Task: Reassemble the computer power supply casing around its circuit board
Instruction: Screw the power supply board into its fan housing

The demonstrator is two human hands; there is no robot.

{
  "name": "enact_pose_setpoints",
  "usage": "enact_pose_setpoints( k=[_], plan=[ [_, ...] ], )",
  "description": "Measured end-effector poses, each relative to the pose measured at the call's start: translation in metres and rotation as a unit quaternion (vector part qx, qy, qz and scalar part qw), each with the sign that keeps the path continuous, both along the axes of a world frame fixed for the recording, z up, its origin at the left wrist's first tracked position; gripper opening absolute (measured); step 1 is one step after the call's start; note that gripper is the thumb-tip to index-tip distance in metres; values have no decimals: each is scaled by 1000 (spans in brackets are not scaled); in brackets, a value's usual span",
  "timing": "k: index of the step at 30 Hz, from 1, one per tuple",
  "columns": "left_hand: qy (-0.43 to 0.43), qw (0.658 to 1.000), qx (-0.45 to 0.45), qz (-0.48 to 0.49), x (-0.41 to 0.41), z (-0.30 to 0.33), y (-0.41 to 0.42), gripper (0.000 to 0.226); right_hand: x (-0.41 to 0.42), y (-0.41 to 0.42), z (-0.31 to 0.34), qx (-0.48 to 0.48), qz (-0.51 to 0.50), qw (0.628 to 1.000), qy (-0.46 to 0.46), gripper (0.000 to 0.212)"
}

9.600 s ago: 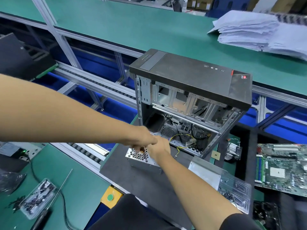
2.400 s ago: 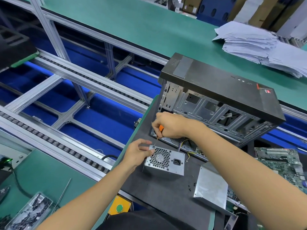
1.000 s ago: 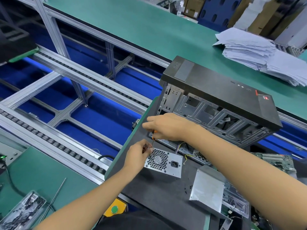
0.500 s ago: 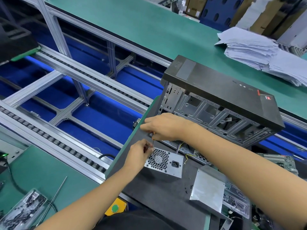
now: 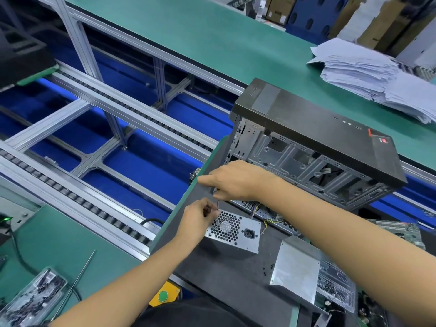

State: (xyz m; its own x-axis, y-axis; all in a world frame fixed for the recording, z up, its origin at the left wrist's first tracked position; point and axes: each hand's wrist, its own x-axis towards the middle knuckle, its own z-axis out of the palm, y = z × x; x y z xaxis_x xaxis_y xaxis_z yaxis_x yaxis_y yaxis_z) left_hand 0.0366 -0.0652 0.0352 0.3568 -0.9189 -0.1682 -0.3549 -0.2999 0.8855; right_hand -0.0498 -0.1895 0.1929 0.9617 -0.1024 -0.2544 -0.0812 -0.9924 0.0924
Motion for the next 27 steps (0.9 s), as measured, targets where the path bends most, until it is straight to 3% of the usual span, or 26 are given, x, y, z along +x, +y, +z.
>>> enact_pose_setpoints(
  k=[4,7,13,18,21,27],
  plan=[
    [-6,1000,-4,-4,0,-3,-1,11,-3,1,-3,48,-60,997,-12,37],
    [2,1000,-7,-3,0,-4,-1,11,-2,2,3,105,-39,994,7,33],
    [-7,1000,-13,-6,1,-6,0,11,-4,0,2,9,20,999,27,16],
    [-5,1000,-10,6,0,-5,0,16,-5,-2,8,-54,42,997,25,19],
    [-5,1000,-3,10,-2,-3,0,13,-6,-2,10,-54,44,997,26,12],
    [-19,999,-12,27,-6,4,1,23,-7,6,9,19,13,999,24,18]
  ],
)
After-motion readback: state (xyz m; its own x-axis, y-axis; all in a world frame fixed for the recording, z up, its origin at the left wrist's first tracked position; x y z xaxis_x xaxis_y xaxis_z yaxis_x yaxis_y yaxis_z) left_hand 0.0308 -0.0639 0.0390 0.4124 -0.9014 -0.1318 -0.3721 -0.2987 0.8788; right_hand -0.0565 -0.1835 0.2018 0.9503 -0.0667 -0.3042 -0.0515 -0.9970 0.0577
